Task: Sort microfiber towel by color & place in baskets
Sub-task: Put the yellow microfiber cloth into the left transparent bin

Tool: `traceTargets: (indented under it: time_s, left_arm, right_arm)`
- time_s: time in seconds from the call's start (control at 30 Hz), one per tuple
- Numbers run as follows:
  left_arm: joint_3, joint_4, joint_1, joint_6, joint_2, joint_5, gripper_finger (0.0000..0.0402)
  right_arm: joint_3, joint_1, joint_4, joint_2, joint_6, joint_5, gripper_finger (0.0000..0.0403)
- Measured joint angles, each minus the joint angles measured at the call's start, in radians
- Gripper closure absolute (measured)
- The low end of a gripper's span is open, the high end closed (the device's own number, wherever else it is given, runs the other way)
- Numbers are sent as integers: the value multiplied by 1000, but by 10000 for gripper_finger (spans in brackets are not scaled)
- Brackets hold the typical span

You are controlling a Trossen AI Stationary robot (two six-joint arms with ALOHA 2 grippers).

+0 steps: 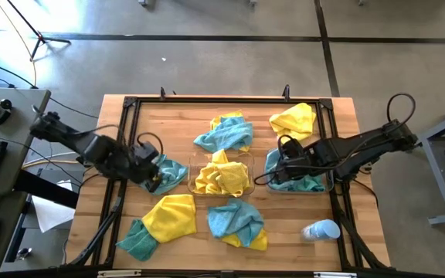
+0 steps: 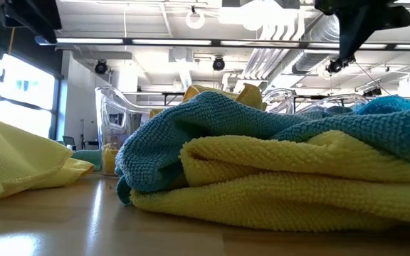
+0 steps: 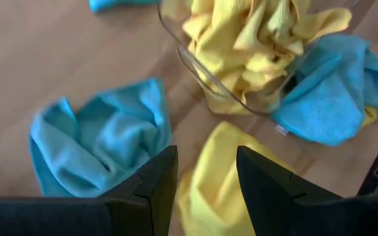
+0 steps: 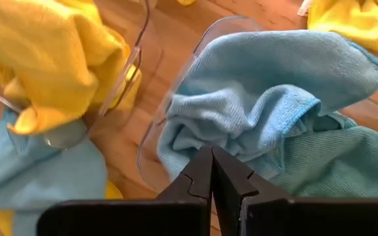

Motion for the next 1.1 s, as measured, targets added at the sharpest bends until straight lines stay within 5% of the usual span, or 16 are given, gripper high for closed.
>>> traceTargets:
  time_s: [0.33,0.9,1.1]
  left_arm:
    - [0,19,-186,-383,223,26,257]
    - [0,190,-229,-577,602,234,257]
    - [0,188,-243,-661,647,273,316]
  right_arm:
    - [-2,54,2,0,-133,-10,403]
    - [-3,150,12,0,-235,26,403]
    - [-3,176,17,0,-267,27,403]
